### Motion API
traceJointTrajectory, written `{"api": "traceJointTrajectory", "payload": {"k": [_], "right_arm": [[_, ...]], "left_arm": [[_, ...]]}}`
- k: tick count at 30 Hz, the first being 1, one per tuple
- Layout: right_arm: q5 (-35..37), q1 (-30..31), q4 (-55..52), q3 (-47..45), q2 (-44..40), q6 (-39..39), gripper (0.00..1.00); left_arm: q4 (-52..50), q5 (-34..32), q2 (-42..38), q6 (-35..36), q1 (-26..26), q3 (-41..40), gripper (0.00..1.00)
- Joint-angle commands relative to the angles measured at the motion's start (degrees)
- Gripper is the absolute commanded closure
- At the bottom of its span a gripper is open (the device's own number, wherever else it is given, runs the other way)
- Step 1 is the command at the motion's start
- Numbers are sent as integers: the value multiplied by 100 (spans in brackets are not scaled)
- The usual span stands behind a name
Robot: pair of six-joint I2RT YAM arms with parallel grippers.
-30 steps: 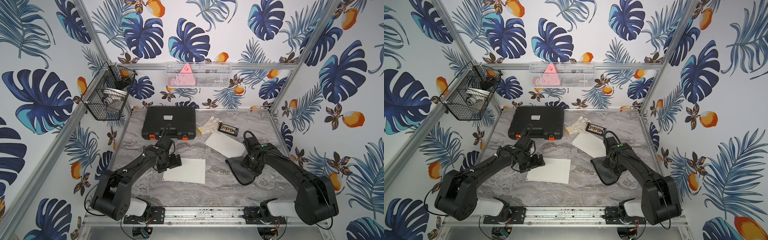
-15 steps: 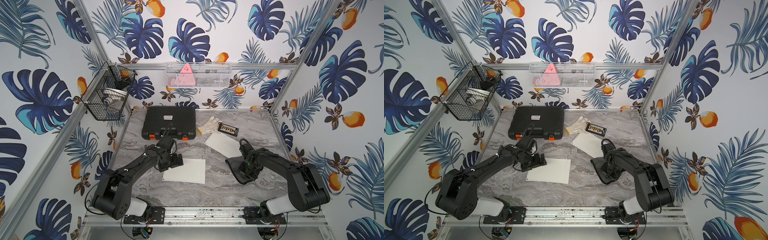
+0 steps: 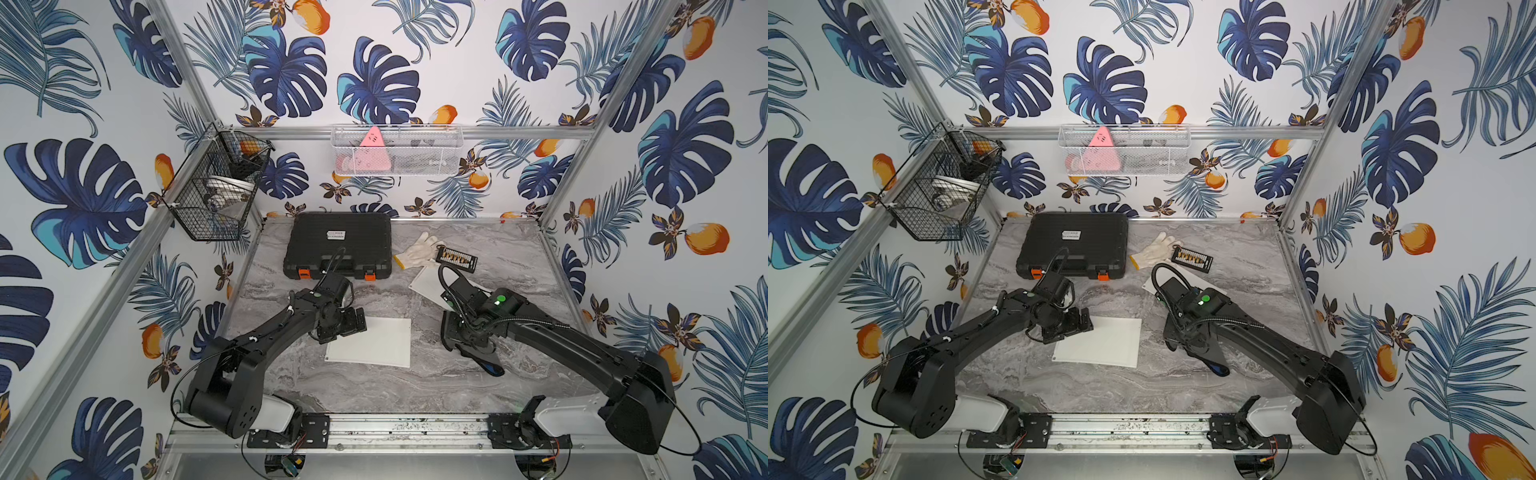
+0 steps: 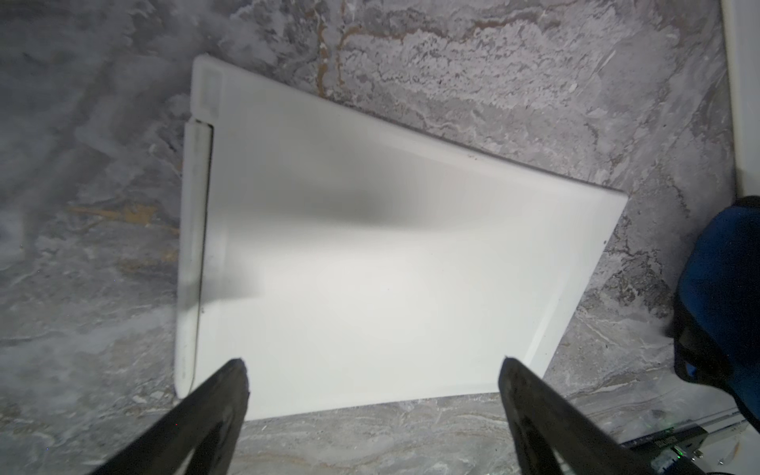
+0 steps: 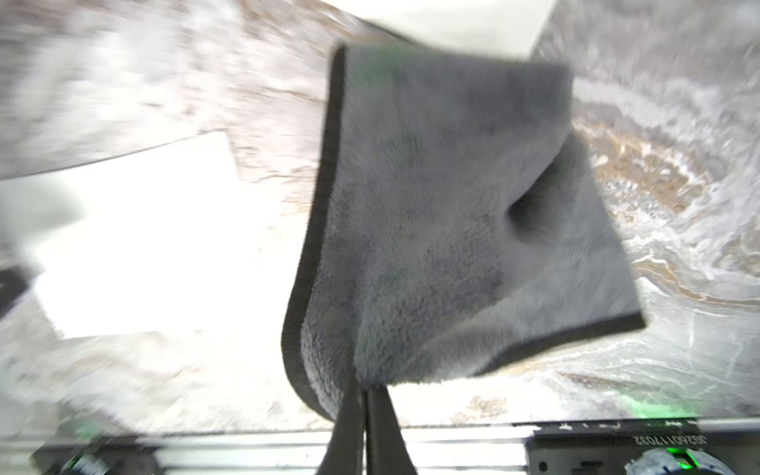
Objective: Wipe the drawing tablet
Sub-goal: Pick up the cleaning item at the center of the board.
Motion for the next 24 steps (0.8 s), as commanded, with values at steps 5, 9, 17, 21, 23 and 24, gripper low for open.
{"api": "traceJointTrajectory", "payload": {"k": [5,9,17,21,23,24], "right_arm": [[695,216,-726,906,-615,258,100],[1053,-441,-1129,808,-739,11,100],[511,-1527,-518,-86,-473,-610,100],[-212,-870,67,-527,197,-527,100],[-379,-444,335,-578,660,-498,100],[-424,-348,473,-592,812,-506,100]], "left_arm": [[-21,-80,-63,36,-2,87,1],[-56,-94,-149,25,-5,57,1],[-109,-82,-327,24,-9,-106,1],[-130,-98,-366,24,3,-151,1],[-131,-98,-382,23,-6,-168,1],[-122,-91,-397,24,-8,-176,1]]}}
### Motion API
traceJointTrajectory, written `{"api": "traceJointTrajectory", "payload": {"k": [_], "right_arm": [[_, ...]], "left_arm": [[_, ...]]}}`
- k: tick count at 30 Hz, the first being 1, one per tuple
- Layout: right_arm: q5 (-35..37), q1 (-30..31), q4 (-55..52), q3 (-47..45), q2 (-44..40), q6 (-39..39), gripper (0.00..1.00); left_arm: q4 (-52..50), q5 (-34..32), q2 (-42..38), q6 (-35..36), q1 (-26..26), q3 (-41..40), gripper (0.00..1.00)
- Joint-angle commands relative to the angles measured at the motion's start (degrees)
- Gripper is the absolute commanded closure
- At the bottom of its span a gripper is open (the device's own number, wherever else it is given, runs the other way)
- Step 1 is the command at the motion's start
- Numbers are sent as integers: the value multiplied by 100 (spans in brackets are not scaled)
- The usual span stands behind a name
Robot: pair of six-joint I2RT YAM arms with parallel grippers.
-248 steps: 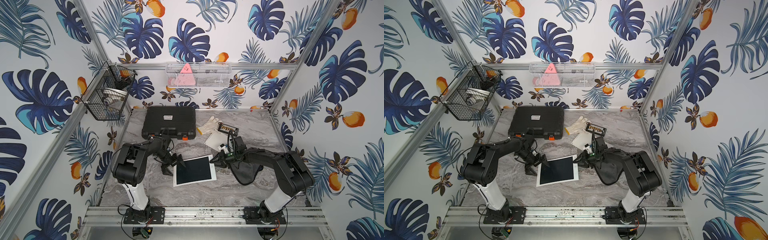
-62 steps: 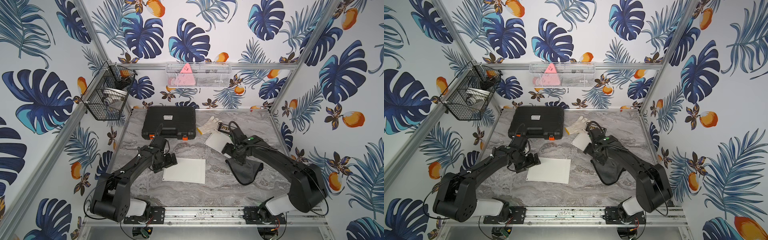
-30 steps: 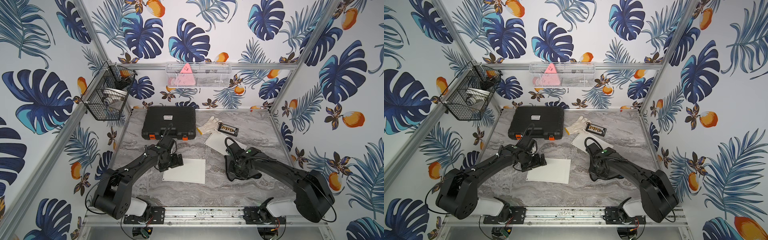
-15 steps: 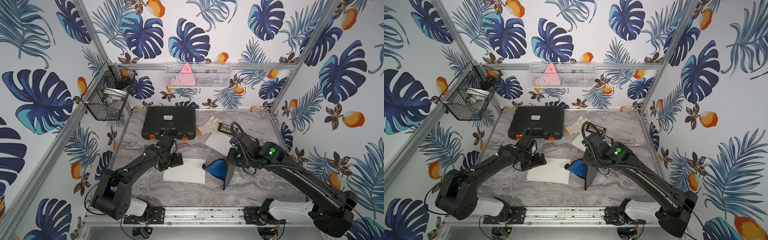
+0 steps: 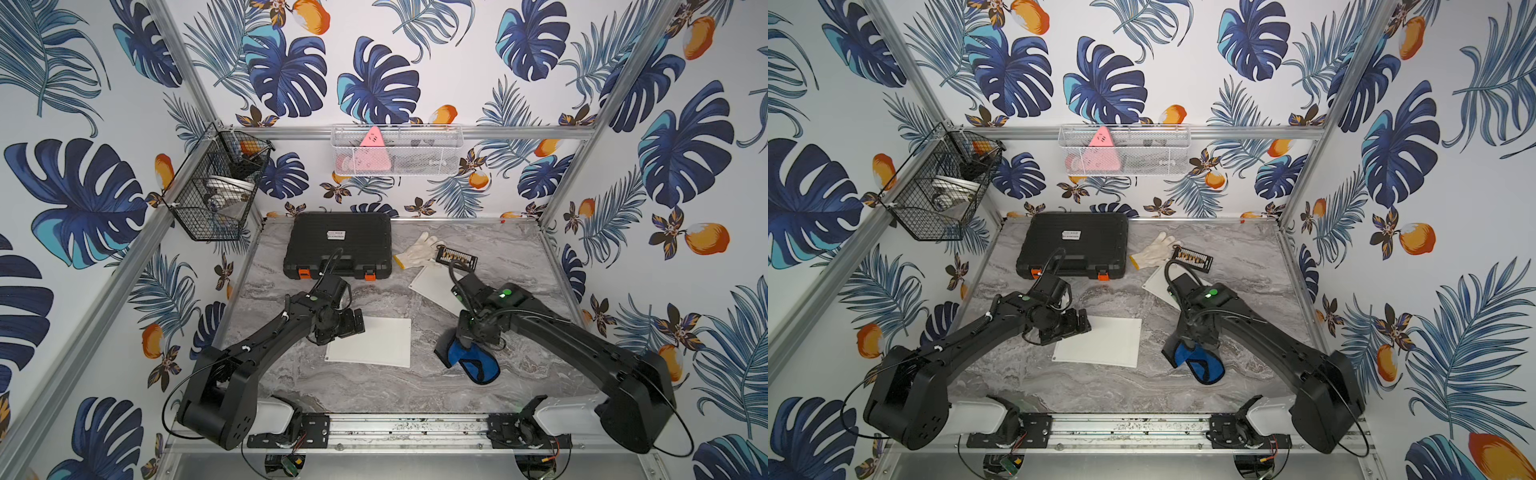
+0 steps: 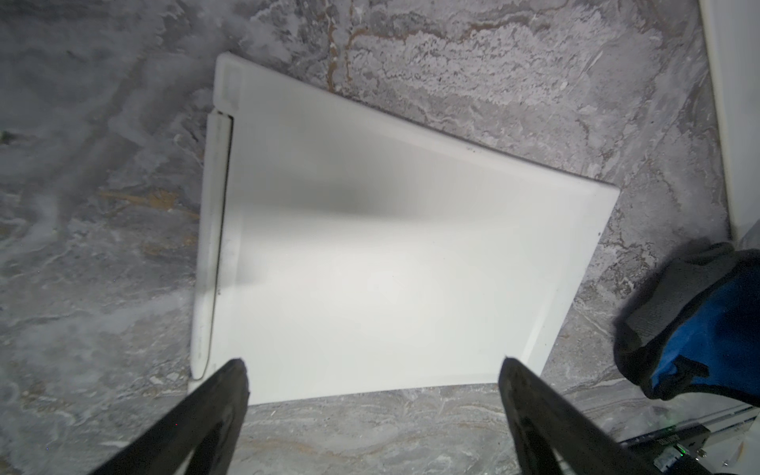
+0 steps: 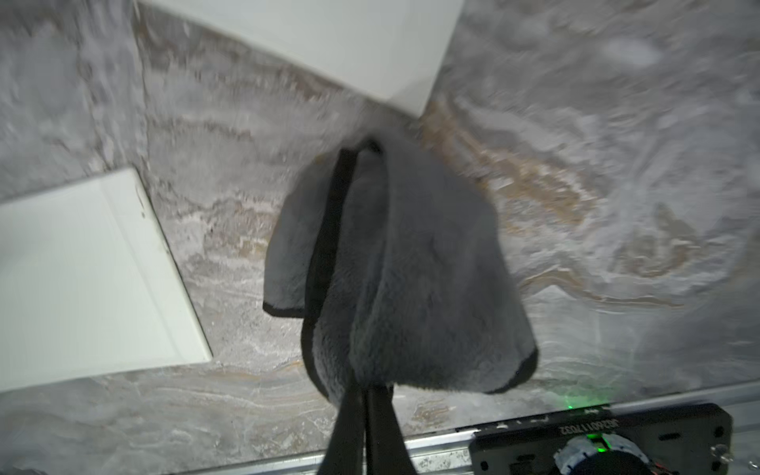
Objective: Wipe the drawing tablet
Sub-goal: Pick up the cleaning item at the center of the board.
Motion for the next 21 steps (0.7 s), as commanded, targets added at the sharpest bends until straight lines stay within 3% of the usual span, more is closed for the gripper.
{"api": "traceJointTrajectory", "payload": {"k": [1,4,10,13,15,21], "right_arm": [[-474,276,634,-41,418,-22,100],[-598,236,1034,-148,606,-138,100],[-443,-408,630,-660,777,-583,98],[-94,-544,260,-630,570,-918,66],[19,-564,132,-528,509,-1119,50],[-411,-604,543,-713,999,-1410,32]], "left_arm": [[-61,-36,-48,24,-7,-30,1],[-69,-35,-50,26,-4,-50,1],[-114,-52,-116,77,-12,-105,1],[-131,-49,-122,96,-2,-127,1],[-111,-44,-118,95,-5,-142,1],[-130,-123,30,205,1,-93,1]]}}
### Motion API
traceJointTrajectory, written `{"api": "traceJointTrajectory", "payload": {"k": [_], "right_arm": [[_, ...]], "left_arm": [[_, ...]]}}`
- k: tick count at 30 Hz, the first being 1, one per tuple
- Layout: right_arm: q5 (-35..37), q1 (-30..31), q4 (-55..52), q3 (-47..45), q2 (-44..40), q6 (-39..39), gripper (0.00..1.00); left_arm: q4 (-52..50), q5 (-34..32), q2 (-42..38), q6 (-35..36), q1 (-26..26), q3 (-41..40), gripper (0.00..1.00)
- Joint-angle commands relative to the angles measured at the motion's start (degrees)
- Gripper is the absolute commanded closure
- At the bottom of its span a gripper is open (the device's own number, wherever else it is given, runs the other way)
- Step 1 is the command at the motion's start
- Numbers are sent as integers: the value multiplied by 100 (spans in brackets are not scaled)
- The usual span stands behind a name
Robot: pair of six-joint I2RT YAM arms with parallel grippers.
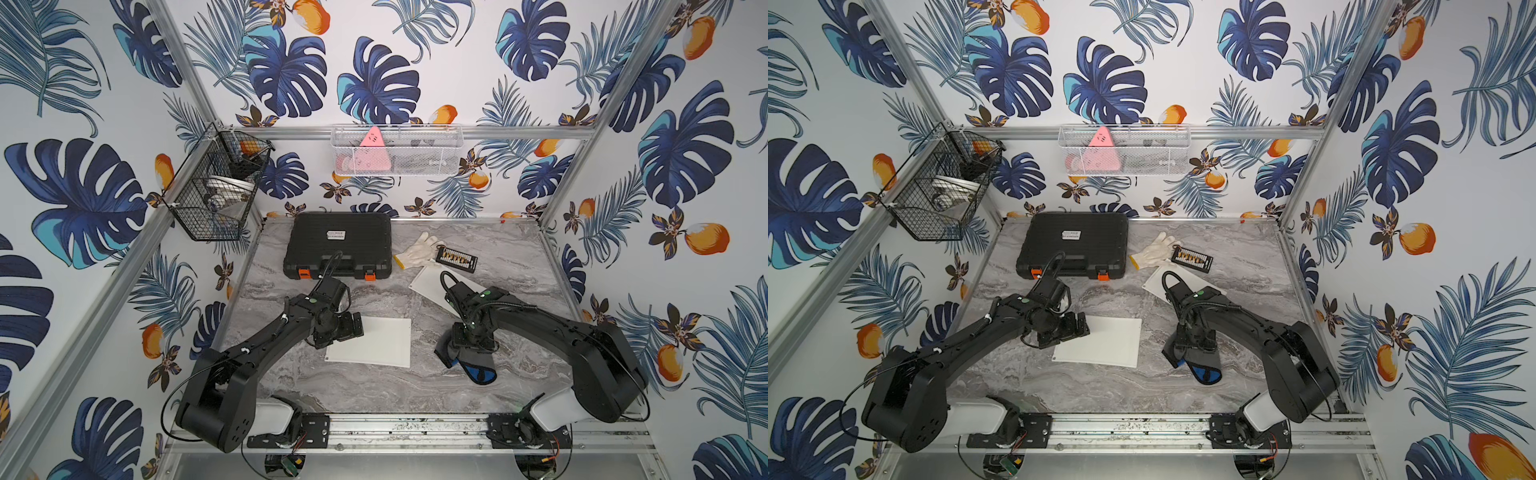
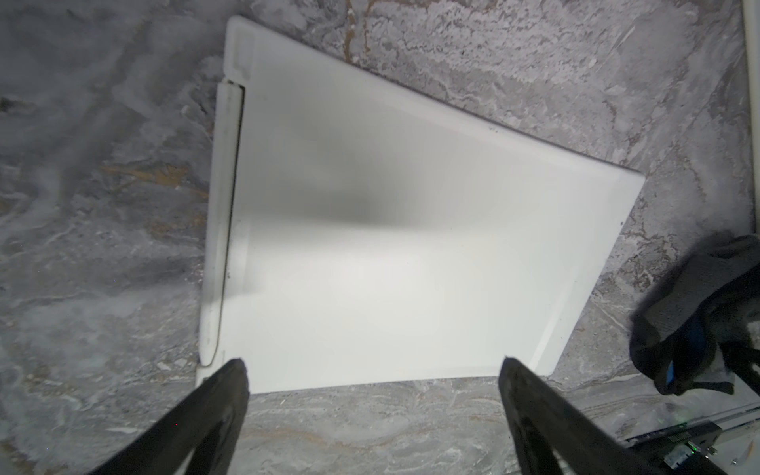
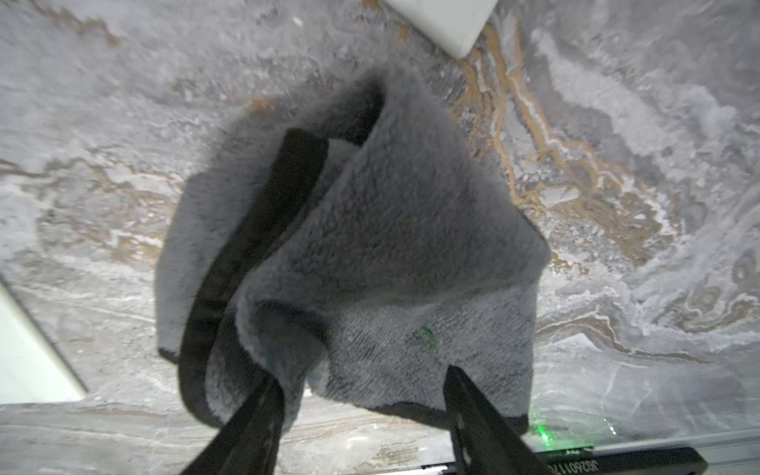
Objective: Wipe the drawing tablet
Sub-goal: Pick up the cleaning item at the center of the board.
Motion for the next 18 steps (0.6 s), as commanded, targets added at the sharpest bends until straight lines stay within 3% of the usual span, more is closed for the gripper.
{"api": "traceJointTrajectory", "payload": {"k": [1,8,11,13,15,18], "right_arm": [[-270,0,311,-210,238,-224,31],[-859,-18,1184,-548,661,81,30],[-889,-22,1466,-678,784,256,36],[-786,-18,1641,-759,850,342,49],[-641,-25,1766,-839,840,435,77],[-522,-59,1880,-945,684,482,93]], "left_arm": [[-74,-158,62,199,22,43,1],[-70,-15,103,484,746,-56,2],[-47,-113,228,626,955,-52,2],[21,-220,318,691,1044,-55,2],[106,-273,407,736,1140,-55,2],[196,-284,574,827,1285,-22,3]]}}
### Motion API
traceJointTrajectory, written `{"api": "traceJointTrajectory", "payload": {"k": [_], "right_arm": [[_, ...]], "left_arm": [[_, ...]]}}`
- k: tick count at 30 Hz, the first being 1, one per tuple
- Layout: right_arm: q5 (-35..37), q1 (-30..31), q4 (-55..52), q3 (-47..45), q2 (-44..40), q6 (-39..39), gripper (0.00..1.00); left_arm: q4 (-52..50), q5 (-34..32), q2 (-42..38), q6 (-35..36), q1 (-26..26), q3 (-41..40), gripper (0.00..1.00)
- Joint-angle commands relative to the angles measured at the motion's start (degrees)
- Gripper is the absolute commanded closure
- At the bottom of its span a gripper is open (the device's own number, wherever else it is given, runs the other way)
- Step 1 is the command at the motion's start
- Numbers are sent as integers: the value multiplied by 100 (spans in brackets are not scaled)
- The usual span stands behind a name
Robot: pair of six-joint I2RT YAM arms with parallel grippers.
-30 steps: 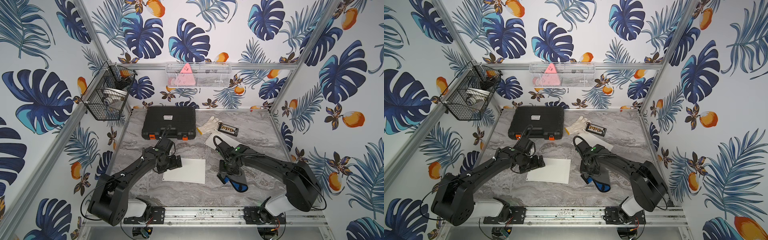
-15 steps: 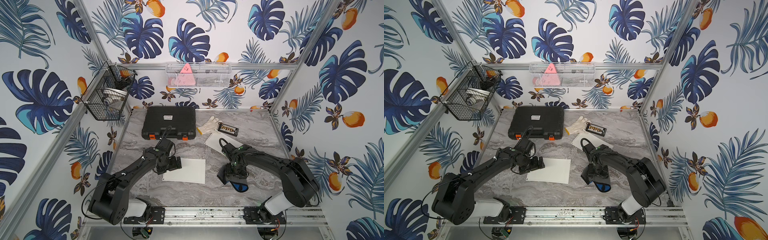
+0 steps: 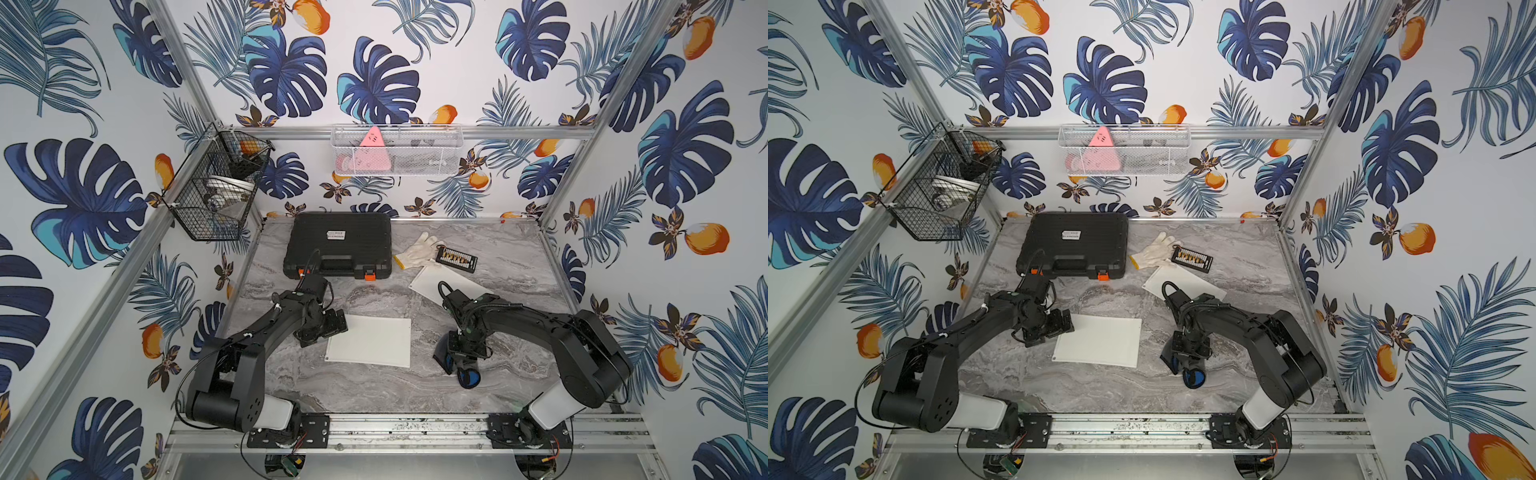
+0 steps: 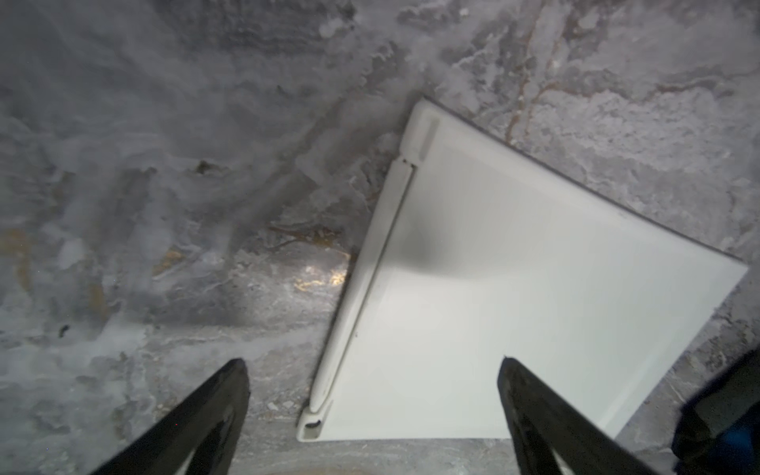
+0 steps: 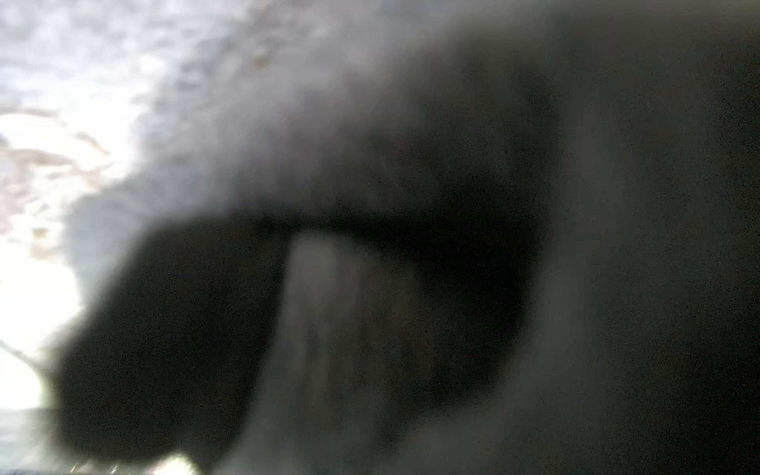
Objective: Wipe the drawing tablet
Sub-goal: Pick up the cleaning item at the center of the board.
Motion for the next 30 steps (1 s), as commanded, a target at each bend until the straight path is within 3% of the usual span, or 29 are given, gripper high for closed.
{"api": "traceJointTrajectory", "payload": {"k": [1,8,13,21,30], "right_arm": [[614,-16,1085,-395,104,165,97],[1164,41,179,336,-741,-84,100],[834,308,-124,1089,-560,-295,100],[433,730,89,1991,273,-54,100],[230,784,91,2515,721,-90,100]], "left_arm": [[148,-67,131,261,126,43,3],[270,39,209,494,189,43,11],[284,-75,250,549,183,-24,21],[339,-45,365,447,182,-33,56],[381,99,390,219,135,-217,60]]}}
